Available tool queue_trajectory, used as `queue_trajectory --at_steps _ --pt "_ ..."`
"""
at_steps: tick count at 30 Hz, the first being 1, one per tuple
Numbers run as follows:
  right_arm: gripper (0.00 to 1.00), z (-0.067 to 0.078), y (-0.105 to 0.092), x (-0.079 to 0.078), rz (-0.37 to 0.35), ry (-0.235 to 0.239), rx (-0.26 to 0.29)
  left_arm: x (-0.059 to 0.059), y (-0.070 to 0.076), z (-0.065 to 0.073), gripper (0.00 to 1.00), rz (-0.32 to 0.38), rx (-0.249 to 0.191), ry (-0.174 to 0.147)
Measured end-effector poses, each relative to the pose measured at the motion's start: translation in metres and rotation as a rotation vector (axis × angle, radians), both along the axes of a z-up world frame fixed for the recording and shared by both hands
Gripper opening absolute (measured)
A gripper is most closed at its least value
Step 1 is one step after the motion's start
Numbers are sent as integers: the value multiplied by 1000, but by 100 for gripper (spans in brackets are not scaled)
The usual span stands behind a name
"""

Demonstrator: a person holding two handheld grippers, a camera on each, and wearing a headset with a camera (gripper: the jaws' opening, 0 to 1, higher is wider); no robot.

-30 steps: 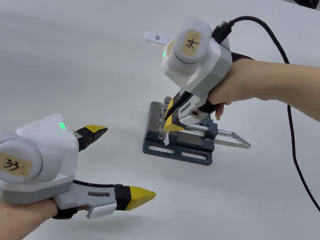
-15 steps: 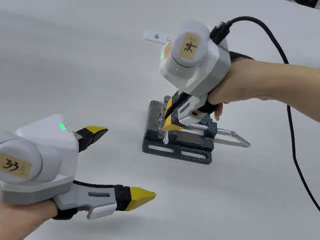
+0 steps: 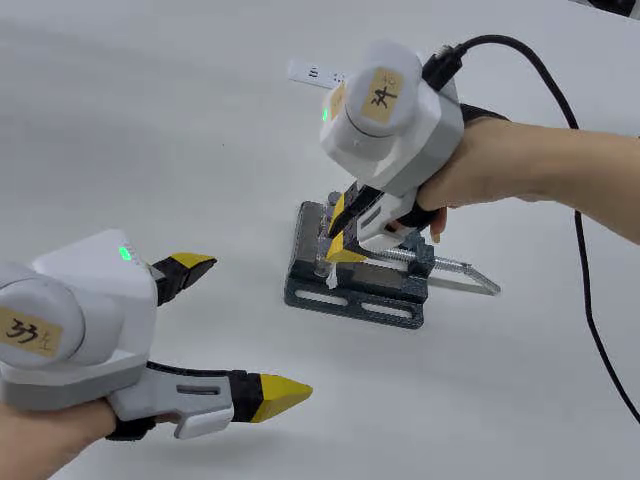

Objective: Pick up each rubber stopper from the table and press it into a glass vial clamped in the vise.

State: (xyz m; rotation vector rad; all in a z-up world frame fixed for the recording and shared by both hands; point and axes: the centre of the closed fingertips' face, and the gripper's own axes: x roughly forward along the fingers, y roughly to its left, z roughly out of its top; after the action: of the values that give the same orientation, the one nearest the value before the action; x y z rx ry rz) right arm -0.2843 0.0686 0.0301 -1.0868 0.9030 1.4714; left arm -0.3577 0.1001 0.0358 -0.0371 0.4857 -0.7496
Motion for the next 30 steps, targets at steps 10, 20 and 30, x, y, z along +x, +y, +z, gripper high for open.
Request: queue_trajectory --at_steps 10,20,30 --pt "10 1 1 -1 2 5 3 1 1 -1 94 2 -3 3" --pt "9 0 4 -1 16 0 -3 0 0 -1 94 -1 -6 5" --pt "8 1 2 -1 23 -6 -4 2 0 -1 93 1 -5 5"
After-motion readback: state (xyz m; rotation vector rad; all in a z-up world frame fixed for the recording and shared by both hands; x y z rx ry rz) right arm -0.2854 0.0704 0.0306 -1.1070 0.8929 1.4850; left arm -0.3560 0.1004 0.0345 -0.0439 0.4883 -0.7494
